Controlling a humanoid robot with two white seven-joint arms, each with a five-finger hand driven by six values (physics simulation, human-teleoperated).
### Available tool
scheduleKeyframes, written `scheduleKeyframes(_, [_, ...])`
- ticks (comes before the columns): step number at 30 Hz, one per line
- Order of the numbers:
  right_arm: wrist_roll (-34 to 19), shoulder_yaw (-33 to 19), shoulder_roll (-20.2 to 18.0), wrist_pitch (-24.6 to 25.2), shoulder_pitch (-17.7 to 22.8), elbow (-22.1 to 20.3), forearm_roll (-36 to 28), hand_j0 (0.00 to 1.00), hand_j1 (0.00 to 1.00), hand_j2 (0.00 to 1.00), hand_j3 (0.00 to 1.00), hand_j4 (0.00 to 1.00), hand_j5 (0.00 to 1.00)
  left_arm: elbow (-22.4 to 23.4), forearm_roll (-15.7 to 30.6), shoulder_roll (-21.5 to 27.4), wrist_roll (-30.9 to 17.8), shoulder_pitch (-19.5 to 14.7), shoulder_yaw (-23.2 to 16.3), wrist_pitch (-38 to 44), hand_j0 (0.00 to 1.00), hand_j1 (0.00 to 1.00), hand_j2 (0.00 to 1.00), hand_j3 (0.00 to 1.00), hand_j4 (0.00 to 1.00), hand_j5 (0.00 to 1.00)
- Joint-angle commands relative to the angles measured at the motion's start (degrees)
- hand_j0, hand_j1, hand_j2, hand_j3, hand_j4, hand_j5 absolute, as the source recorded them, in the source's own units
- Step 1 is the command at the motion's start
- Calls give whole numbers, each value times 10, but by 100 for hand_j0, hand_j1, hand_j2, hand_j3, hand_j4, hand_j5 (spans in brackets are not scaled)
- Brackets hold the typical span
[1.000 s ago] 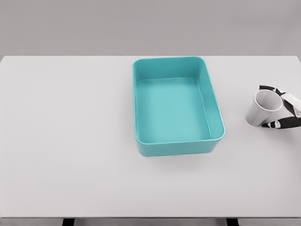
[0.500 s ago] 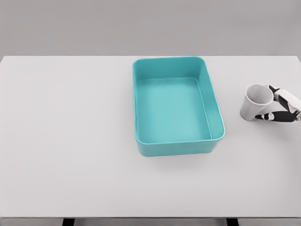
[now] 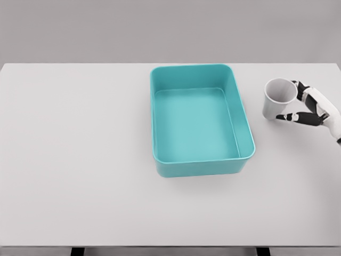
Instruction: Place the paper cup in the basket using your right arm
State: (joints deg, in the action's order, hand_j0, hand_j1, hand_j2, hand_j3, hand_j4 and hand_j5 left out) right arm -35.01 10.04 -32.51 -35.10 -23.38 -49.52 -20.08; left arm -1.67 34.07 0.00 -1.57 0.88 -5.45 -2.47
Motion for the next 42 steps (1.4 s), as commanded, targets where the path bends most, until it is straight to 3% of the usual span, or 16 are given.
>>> scheduleKeyframes(1, [0, -2, 3, 1, -1, -1, -22, 66, 66, 66, 66, 66, 66, 0, 0, 0, 0, 0, 0, 0, 100, 100, 100, 100, 100, 100])
scheduleKeyframes(6, [0, -1, 3, 1, -7, -37, -38, 66, 66, 66, 66, 66, 66, 0, 0, 0, 0, 0, 0, 0, 100, 100, 100, 100, 100, 100])
scheduleKeyframes(15, [0, 1, 1, 11, -20, -166, -38, 66, 66, 66, 66, 66, 66, 0, 0, 0, 0, 0, 0, 0, 100, 100, 100, 100, 100, 100])
scheduleKeyframes(25, [0, 87, 3, 3, -83, -189, -12, 66, 66, 66, 66, 66, 66, 0, 0, 0, 0, 0, 0, 0, 100, 100, 100, 100, 100, 100])
scheduleKeyframes(26, [0, 95, 3, 2, -87, -189, -12, 75, 75, 75, 75, 75, 75, 0, -1, 0, 0, 0, 0, 0, 100, 100, 100, 100, 100, 100])
scheduleKeyframes(27, [0, 95, 5, 2, -88, -189, -11, 96, 96, 96, 96, 96, 96, 0, 0, 0, 0, 0, 0, 0, 100, 100, 100, 100, 100, 100])
scheduleKeyframes(33, [0, 80, -2, 1, -75, -189, -11, 100, 100, 100, 100, 100, 100, 0, 0, 0, 0, 0, 0, 0, 100, 100, 100, 100, 100, 100])
scheduleKeyframes(34, [0, 80, -9, 1, -69, -193, -10, 100, 100, 100, 100, 100, 100, 0, 0, 0, 0, 1, 0, 0, 100, 100, 100, 100, 100, 100])
scheduleKeyframes(36, [0, 80, -72, 1, -50, -250, -11, 100, 100, 100, 100, 100, 100, 0, 0, 0, 0, 0, 0, 0, 100, 100, 100, 100, 100, 100])
scheduleKeyframes(39, [0, 89, -207, 16, -53, -334, -8, 100, 100, 100, 100, 100, 100, 0, -1, 0, 0, 0, 0, 0, 100, 100, 100, 100, 100, 100])
scheduleKeyframes(40, [0, 105, -225, 50, -58, -355, 15, 100, 100, 100, 100, 100, 100, 0, -1, 0, 0, 0, 0, 0, 100, 100, 100, 100, 100, 100])
scheduleKeyframes(42, [0, 141, -225, 91, -77, -372, 58, 100, 100, 100, 100, 100, 100, 0, -1, 0, 0, 0, 0, 0, 100, 100, 100, 100, 100, 100])
